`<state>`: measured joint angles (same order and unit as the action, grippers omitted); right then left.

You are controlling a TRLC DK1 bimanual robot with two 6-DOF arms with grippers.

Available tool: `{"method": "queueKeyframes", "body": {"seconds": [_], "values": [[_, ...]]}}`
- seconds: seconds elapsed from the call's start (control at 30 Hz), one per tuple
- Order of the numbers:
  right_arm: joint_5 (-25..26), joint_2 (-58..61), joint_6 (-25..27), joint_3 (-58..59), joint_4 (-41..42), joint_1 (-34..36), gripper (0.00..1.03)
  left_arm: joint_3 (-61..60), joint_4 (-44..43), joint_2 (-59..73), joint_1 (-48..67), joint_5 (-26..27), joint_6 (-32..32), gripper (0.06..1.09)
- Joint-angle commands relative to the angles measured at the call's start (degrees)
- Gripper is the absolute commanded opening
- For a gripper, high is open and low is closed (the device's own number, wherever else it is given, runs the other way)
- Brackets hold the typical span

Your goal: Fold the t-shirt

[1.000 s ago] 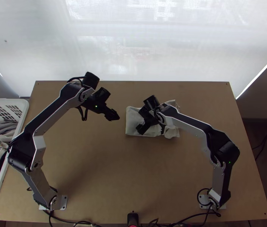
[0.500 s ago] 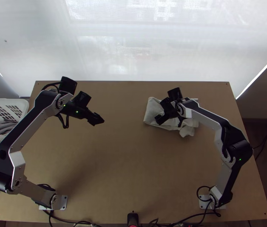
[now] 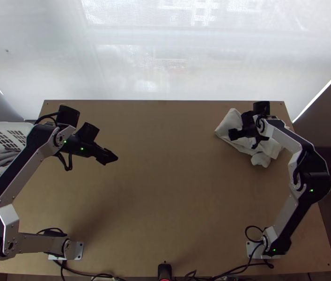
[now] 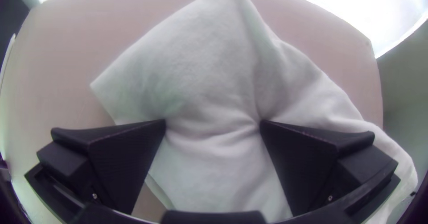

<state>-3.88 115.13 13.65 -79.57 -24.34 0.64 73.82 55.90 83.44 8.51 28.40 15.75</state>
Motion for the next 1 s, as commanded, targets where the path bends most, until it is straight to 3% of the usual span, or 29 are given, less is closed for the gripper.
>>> {"method": "queueKeyframes", "body": {"seconds": [0.0, 0.6, 0.97], "values": [[1.9, 1.4, -3.6, -2.2, 3.6, 6.3, 0.99, -3.9, 0.1, -3.2, -1.8, 0.0, 0.8, 1.04], [6.4, 11.8, -7.5, -19.3, 4.5, 14.6, 0.99, -7.7, 1.8, -6.8, -5.1, 0.0, 3.1, 1.04], [6.3, 10.6, -8.2, -16.2, 2.8, 14.0, 0.99, -7.8, 2.1, -7.0, -5.1, 0.0, 2.9, 1.04]]}}
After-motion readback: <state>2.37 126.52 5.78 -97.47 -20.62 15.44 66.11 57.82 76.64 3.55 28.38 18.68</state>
